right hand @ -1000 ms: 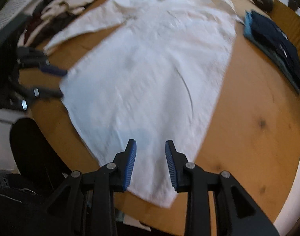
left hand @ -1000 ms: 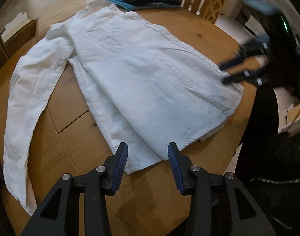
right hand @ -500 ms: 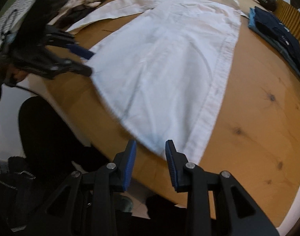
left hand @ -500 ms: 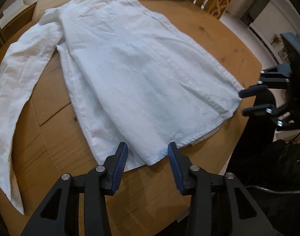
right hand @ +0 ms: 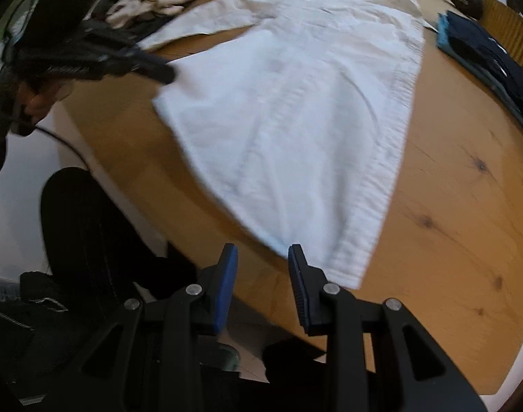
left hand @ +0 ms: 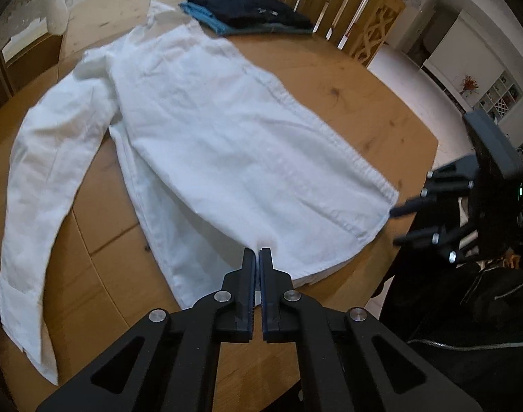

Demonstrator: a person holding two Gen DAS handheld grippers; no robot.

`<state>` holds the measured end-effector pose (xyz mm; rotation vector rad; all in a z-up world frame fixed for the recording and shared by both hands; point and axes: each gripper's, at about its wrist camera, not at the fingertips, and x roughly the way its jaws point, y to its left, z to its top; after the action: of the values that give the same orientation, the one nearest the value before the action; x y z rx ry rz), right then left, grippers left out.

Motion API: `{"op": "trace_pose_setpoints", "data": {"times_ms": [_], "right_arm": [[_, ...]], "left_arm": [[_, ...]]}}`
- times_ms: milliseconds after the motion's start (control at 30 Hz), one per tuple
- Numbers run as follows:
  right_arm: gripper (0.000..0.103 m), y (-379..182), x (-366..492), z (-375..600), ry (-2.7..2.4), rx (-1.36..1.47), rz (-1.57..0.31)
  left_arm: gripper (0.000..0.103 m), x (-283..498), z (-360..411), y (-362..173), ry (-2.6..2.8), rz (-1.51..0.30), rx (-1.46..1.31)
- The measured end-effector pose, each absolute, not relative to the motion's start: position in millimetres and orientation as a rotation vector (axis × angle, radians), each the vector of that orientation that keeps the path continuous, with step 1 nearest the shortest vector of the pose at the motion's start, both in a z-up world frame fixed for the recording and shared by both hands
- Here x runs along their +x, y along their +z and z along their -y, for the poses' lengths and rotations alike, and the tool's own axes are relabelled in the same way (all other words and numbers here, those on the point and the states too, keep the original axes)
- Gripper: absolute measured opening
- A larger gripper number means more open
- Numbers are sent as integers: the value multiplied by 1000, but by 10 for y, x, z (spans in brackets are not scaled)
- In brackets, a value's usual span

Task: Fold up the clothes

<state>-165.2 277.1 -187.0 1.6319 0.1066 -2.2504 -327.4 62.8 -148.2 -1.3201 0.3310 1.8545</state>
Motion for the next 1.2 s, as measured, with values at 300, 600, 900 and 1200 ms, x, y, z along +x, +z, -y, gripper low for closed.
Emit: {"op": "trace_pose_setpoints", "data": {"times_ms": [300, 600, 900, 1200], "right_arm": [[30, -1920, -1579, -2560, -2200, 1562, 81], [31, -1931, -1349, -2748, -2303, 1607, 136], [30, -1679, -1262, -3029, -2417, 1517, 250], [31, -1869, -1070, -3220, -2428, 1667, 184]], "left_arm": [[2, -3303, -684, -1207, 1874, -327, -1257], [2, -3259, -550, -1220, 1893, -316, -1249], [2, -3264, -558, -1081, 1910, -302, -1212], [2, -3207, -455, -1282, 1909, -330, -1250]]}}
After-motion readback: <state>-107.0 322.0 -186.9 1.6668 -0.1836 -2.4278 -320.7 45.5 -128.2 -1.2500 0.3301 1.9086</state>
